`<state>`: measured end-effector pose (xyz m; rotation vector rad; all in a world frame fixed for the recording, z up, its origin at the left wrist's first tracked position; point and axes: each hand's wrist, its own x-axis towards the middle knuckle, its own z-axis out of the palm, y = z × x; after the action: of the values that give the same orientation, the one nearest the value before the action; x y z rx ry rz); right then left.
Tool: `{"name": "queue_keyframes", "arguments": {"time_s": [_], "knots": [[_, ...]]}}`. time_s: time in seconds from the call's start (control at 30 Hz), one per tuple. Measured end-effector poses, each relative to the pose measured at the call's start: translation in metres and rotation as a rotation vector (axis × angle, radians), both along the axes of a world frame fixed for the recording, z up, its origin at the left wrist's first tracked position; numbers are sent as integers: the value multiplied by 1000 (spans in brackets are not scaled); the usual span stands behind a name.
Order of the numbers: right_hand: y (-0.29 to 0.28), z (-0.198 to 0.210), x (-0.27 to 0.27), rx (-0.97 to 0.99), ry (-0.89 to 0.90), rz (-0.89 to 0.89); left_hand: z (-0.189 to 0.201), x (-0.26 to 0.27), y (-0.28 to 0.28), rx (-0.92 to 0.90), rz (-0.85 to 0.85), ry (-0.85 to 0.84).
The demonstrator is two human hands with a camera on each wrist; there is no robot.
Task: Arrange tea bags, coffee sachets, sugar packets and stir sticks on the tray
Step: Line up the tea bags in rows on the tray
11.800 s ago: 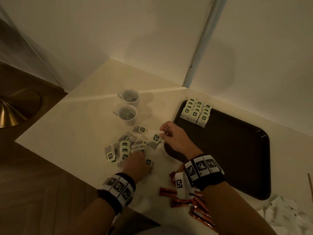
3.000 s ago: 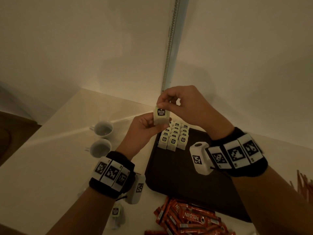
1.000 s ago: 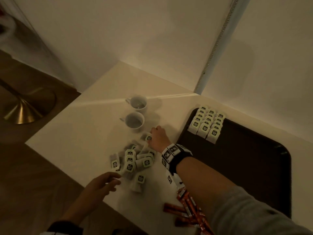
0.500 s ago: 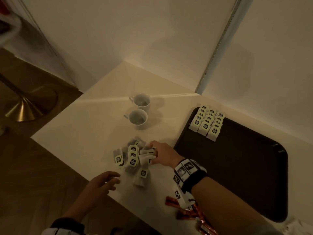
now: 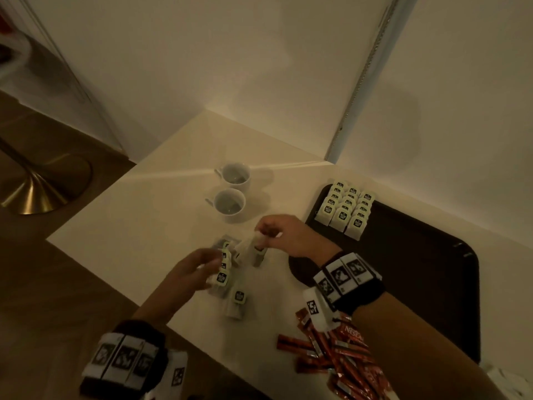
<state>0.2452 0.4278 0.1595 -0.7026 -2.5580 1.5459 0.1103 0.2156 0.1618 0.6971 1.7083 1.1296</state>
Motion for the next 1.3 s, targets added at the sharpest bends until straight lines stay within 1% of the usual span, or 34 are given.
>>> {"name": "queue_keyframes", "arguments": {"time_s": [0.13,0.2,0.27,0.33,0.4,0.47,0.57,0.67,0.77,0.83,0.9,1.0,1.1,1.3], "knots": [[17,67,8,106,68,70,30,16,65,156,-70,-312],[25,91,14,136,79,67,47,27,96,175,-117,-456],[34,107,20,196,84,31,63,38,120,181,-175,-537],[44,117,28,305,90,-14,74,47,137,199,-216,-533],[55,122,37,354,89,-88,78,53,151,218,-233,-492],[63,122,47,355,92,-162,77,59,162,231,-239,-461],[69,122,61,370,83,-210,76,69,176,275,-212,-458],[75,123,71,390,87,-253,76,77,186,325,-150,-487],[82,123,78,391,76,-294,77,80,194,361,-90,-479],[85,126,82,366,110,-334,80,81,198,395,-79,-488],[87,134,83,386,154,-367,81,82,201,425,-97,-482],[86,156,79,479,218,-351,81,83,205,433,-102,-460],[81,178,73,552,279,-326,83,89,208,451,-86,-478],[76,201,66,649,282,-284,90,97,210,548,-98,-666]]}}
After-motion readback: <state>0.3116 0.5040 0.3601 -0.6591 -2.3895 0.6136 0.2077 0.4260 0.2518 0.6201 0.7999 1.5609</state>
